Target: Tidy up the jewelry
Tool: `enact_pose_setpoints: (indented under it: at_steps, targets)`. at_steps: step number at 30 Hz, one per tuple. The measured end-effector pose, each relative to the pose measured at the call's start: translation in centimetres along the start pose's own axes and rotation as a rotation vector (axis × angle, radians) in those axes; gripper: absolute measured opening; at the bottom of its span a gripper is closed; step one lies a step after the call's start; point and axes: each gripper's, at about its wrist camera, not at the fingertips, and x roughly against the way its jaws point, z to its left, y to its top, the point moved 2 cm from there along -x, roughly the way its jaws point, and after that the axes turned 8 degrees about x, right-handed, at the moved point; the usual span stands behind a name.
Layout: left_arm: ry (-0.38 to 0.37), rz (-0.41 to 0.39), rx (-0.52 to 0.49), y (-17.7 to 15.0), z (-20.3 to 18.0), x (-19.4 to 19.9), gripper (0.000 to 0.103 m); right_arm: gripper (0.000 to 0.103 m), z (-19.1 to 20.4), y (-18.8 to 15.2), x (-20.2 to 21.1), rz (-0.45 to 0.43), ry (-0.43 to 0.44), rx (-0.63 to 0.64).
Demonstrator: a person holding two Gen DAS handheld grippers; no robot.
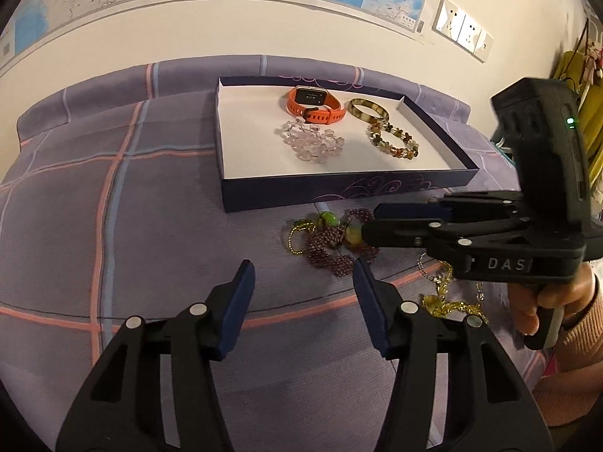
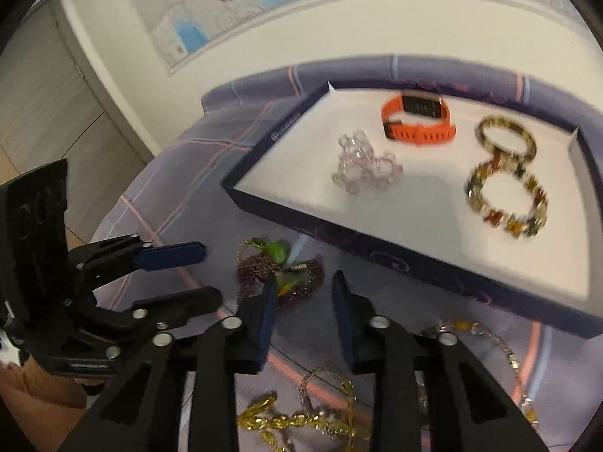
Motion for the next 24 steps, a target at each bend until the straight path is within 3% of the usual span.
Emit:
enact_pose_setpoints:
  at_steps: [1, 6, 13, 16, 24]
  targets:
    - [-0.004, -0.001, 0.001, 0.0, 0.1, 0.1, 0.053, 0.004, 0.0, -0.2, 0.0, 0.011, 0.021, -0.006]
    - [-0.018, -0.007, 0.001, 0.0, 0.3, 0.2, 0.053, 0.003, 0.3, -0.8, 0.8, -0.010, 0.035, -0.014]
    - [-0.015, -0.030, -0.001, -0.1, 0.8, 1.1, 0.053, 0.003, 2.7, -0.3, 3.9, -0.091, 0.142, 0.034]
    - [-0.005, -0.042, 0.008, 0.0, 1.4, 1.6, 0.053, 0.003, 3.7, -0.7, 4.1, -0.075, 0.187, 0.059]
    - [0.005, -0.043, 0.009, -0.1, 1.8, 2.2, 0.054, 0.004, 1.9, -3.4, 2.3, 0.021, 0.144, -0.012]
